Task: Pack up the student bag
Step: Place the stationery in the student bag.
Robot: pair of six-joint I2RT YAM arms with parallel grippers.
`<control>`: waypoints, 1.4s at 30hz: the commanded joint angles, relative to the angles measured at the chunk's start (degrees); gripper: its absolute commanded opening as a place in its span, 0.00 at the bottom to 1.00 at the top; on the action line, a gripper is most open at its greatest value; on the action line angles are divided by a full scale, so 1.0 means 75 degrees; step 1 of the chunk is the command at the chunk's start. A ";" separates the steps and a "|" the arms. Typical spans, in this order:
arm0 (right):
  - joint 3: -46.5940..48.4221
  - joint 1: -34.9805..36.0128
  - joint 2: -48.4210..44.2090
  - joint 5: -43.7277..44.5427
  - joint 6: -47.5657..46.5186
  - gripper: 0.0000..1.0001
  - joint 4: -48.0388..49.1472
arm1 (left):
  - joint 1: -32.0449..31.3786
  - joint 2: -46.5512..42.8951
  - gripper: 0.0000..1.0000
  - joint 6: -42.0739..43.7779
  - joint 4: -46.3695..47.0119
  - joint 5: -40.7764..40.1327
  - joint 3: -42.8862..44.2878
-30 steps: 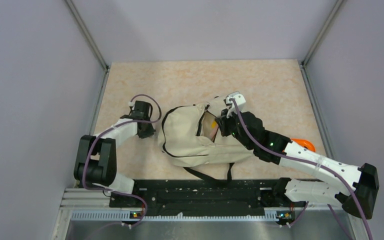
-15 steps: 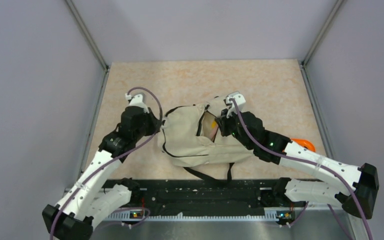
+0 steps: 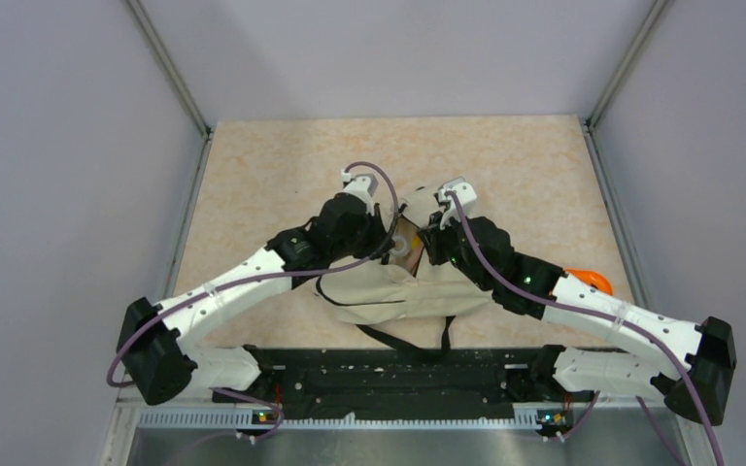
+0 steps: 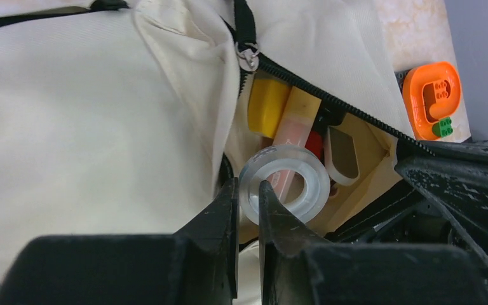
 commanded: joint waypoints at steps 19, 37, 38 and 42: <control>0.0214 0.0024 -0.0129 -0.0060 0.0117 0.00 0.0860 | -0.0324 0.1080 0.40 -0.0532 0.1694 -0.0847 0.0268; -0.0014 0.0019 0.0091 -0.0441 0.0460 0.00 0.0816 | -0.0266 -0.0877 0.61 -0.0405 0.0801 -0.1369 -0.1078; -0.0027 0.0025 0.0121 -0.0484 0.0483 0.00 0.0821 | -0.0266 -0.0807 0.61 -0.0473 0.0881 -0.1243 -0.1128; -0.0061 0.0067 0.0248 -0.0642 0.0567 0.00 0.0800 | -0.0266 -0.0510 0.58 -0.0588 0.0952 -0.1145 -0.1171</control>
